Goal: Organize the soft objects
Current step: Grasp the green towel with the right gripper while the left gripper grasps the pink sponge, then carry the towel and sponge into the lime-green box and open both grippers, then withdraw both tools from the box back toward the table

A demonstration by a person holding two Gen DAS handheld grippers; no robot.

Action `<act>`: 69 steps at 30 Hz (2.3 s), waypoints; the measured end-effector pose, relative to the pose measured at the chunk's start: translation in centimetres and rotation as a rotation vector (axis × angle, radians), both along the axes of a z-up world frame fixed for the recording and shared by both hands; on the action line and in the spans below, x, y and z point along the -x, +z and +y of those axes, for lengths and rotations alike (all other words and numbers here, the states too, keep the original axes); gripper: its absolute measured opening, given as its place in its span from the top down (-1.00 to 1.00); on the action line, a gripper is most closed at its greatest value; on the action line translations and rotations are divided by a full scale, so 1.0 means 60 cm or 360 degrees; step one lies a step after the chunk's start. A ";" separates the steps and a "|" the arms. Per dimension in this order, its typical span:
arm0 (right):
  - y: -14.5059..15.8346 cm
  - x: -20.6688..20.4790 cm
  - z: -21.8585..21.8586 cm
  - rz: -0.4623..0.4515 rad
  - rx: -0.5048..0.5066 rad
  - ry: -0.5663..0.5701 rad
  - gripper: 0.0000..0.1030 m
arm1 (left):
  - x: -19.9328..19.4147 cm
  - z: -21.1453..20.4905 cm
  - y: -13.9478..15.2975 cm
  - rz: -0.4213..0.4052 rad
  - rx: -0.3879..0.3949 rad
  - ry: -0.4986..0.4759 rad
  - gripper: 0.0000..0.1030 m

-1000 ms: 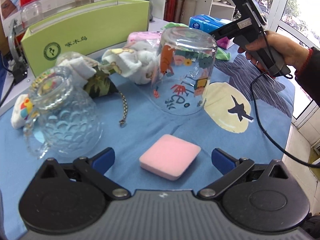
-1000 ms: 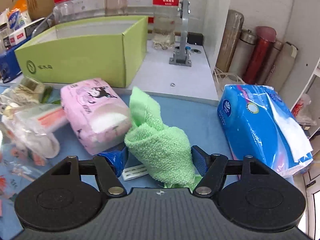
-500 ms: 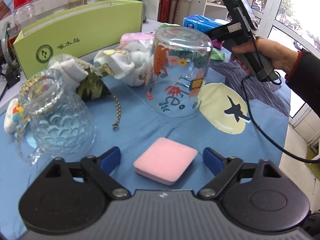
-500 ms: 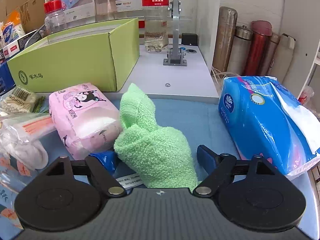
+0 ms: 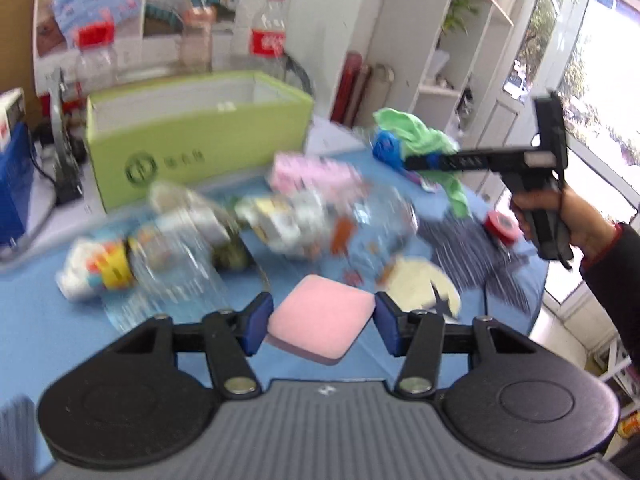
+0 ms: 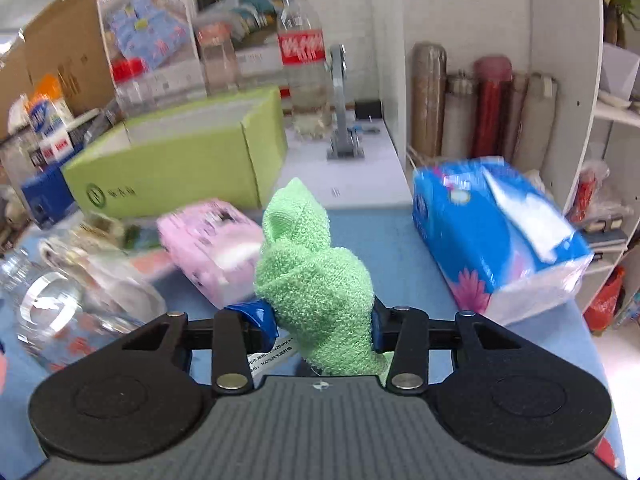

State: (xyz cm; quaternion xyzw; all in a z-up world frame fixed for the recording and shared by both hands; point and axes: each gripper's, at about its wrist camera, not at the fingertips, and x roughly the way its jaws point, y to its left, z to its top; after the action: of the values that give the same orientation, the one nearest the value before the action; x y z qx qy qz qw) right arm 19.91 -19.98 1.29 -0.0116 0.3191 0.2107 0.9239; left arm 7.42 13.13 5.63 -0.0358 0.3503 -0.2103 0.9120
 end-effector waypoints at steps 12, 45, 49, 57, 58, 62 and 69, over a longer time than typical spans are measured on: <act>0.157 -0.143 0.186 -0.0252 -0.0098 0.0243 0.44 | -0.315 0.093 0.134 -0.0202 -0.0066 0.0290 -0.04; 0.150 -0.170 0.312 -0.0111 -0.0082 0.0373 -0.12 | -0.243 0.148 0.122 -0.0224 -0.0067 0.0572 -0.99; 0.159 -0.111 0.271 -0.0144 -0.0079 0.0294 -0.15 | -0.187 0.160 0.130 -0.0290 -0.0016 0.0657 -0.99; 0.181 0.030 0.189 -0.0231 -0.0055 0.0211 -0.22 | -0.083 0.180 0.128 -0.0367 0.0058 0.0808 -0.99; 0.182 0.044 0.179 -0.0238 -0.0045 0.0203 -0.22 | -0.074 0.181 0.126 -0.0369 0.0062 0.0822 -0.99; 0.171 0.093 0.146 -0.0226 0.0042 0.0168 -0.26 | -0.045 0.179 0.100 -0.0340 -0.0010 0.0899 -0.99; 0.109 0.133 0.103 -0.0085 0.0024 0.0091 -0.28 | -0.035 0.171 0.039 -0.0254 -0.0246 0.1029 -0.99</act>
State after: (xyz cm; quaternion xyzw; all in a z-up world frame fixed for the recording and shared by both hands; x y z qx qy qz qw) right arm 11.91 -13.81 7.80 -0.0331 0.2954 0.2342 0.9256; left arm 9.51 23.36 7.95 -0.0591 0.2632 0.1147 0.9561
